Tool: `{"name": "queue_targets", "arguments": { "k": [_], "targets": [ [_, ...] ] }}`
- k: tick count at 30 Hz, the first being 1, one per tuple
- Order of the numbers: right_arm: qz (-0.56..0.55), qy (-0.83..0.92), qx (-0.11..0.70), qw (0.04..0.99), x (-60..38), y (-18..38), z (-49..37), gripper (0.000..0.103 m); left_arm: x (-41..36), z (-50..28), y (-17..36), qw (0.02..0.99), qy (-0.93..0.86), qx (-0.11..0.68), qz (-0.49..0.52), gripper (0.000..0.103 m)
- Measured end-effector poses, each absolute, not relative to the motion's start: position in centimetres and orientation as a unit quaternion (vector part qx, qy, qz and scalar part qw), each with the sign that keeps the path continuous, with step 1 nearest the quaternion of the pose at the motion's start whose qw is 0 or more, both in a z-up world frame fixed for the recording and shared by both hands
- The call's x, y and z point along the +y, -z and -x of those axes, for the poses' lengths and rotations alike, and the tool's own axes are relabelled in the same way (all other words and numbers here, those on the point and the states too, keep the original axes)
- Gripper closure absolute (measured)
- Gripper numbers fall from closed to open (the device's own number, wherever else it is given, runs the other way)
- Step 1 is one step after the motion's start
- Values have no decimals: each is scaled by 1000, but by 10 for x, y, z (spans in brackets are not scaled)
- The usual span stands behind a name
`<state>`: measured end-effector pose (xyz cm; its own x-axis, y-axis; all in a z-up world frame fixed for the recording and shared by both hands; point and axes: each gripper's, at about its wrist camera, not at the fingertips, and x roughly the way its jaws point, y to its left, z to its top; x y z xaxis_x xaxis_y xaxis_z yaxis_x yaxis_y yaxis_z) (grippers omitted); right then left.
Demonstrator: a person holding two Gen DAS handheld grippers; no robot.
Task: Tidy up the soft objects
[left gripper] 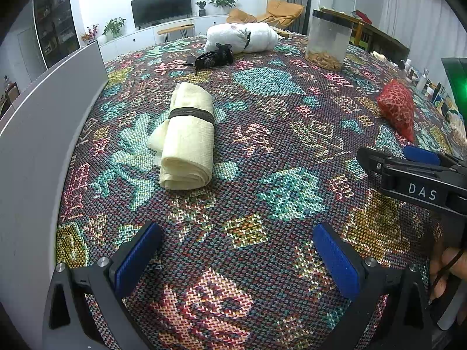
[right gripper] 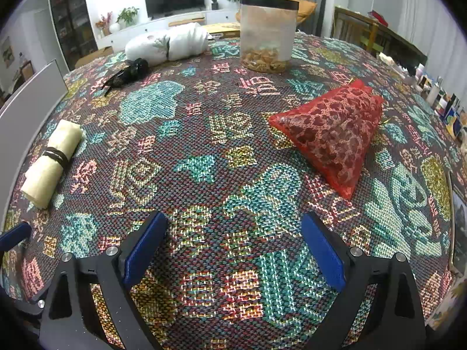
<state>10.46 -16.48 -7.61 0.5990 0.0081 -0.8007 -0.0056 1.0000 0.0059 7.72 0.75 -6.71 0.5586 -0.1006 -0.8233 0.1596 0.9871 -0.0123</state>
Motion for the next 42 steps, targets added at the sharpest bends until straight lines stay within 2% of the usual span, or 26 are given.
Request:
{"name": "queue_targets", "arguments": {
  "k": [37, 42],
  "targets": [
    [-1, -4, 448, 894, -165, 76, -105, 7, 8, -75, 67, 882, 74, 465, -32, 0],
    [-1, -5, 448, 894, -165, 76, -105, 7, 9, -77, 56, 867, 73, 491, -34, 0]
  ]
}}
